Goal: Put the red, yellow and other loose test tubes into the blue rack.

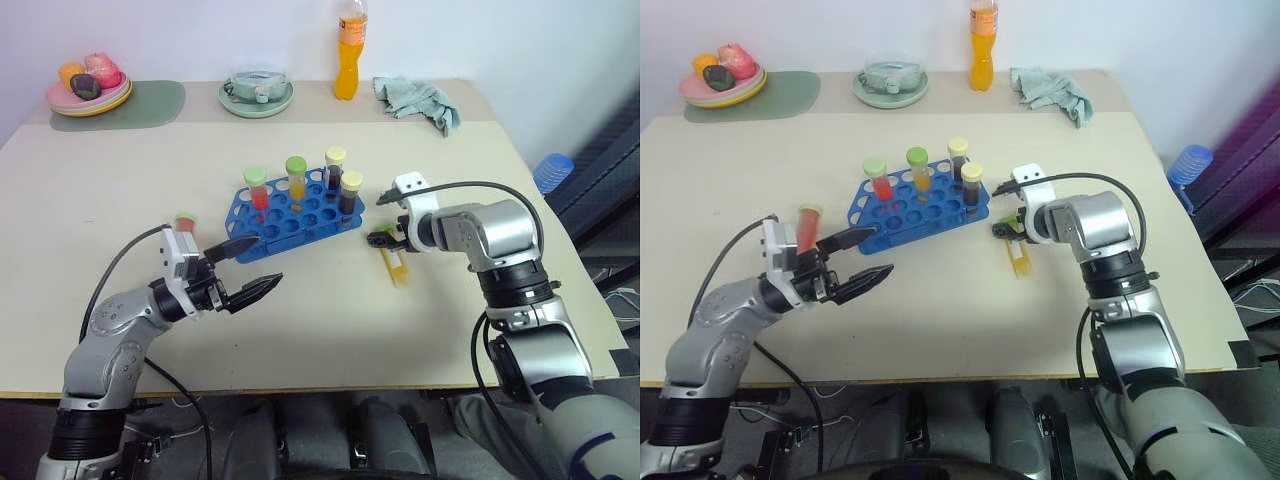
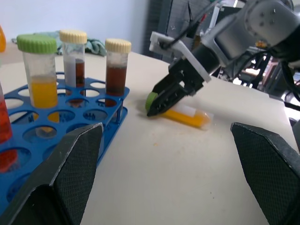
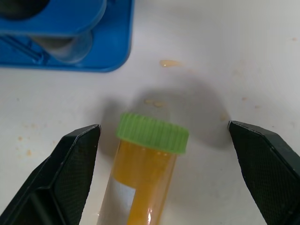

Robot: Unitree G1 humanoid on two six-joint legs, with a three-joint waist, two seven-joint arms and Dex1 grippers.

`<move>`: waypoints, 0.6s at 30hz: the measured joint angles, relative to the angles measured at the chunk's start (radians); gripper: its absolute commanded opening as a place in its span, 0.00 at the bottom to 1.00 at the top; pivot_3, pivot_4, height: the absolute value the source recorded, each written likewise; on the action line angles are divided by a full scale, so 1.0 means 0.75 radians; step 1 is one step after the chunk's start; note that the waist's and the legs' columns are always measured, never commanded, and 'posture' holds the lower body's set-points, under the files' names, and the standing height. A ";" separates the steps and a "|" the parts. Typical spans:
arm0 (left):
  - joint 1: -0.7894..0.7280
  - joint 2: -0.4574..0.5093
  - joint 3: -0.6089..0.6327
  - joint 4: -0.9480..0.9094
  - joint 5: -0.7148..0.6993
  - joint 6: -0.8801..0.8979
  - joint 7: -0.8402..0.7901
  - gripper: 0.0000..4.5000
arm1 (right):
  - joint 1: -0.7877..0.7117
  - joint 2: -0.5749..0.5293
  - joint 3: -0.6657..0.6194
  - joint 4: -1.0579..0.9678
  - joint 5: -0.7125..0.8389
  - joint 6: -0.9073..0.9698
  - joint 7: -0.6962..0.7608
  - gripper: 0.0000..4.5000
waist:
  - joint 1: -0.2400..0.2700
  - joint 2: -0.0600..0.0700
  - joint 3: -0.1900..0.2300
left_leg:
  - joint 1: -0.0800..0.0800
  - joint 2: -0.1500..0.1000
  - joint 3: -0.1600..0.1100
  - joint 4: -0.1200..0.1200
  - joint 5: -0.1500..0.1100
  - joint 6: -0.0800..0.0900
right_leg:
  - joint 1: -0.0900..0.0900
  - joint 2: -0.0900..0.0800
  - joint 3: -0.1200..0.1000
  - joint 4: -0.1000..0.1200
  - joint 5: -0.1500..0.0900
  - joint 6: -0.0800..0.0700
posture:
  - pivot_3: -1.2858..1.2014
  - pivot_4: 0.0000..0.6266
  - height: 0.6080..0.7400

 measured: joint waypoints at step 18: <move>-0.032 0.001 -0.001 -0.012 -0.010 0.057 0.011 1.00 | 0.062 -0.010 0.034 -0.215 0.011 0.151 0.027 0.98 | 0.007 0.000 0.000 | -0.001 0.000 0.000 -0.001 0.000 0.000 | 0.000 0.000 0.000 -0.001 0.000 0.000 | 0.52 0.24 1.00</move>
